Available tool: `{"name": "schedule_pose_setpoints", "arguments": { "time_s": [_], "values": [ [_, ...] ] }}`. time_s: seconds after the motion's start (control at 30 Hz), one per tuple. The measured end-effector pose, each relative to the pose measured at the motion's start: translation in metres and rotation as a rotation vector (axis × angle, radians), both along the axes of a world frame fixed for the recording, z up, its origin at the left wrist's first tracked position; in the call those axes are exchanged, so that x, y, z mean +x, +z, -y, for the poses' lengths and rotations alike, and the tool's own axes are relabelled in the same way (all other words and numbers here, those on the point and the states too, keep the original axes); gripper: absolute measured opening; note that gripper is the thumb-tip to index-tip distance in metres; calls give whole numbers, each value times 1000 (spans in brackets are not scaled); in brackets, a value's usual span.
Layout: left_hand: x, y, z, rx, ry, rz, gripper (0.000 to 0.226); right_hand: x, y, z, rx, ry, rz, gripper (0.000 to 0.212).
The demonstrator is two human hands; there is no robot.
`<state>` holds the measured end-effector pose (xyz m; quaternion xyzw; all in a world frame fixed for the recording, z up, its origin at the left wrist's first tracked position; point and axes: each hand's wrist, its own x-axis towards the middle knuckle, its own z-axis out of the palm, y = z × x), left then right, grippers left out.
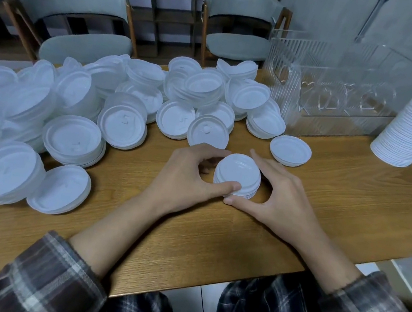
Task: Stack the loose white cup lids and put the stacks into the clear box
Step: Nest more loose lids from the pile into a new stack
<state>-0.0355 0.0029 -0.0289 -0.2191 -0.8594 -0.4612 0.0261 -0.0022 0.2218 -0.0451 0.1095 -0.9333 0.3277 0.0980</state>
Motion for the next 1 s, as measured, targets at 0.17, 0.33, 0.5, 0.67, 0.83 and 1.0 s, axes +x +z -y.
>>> {"name": "schedule_pose_setpoints", "arguments": {
  "time_s": [0.17, 0.33, 0.5, 0.67, 0.83, 1.0],
  "values": [
    [-5, -4, 3, -43, -29, 15, 60, 1, 0, 1, 26, 22, -3, 104],
    [-10, -6, 6, -80, -54, -64, 51, 0, -2, 1, 46, 19, -5, 101],
    [-25, -8, 19, -77, 181, -409, 35, 0, -2, 1, 31, -2, 6, 100],
    [-43, -9, 24, -153, 229, -474, 57, 0, -2, 2, 35, -9, 13, 99],
    [-53, -13, 27, -173, 238, -410, 55, -1, -2, 2, 29, -8, 16, 98],
    [-53, -14, 29, -83, 237, -384, 38, -1, -2, 2, 32, -6, 12, 98]
  ]
}}
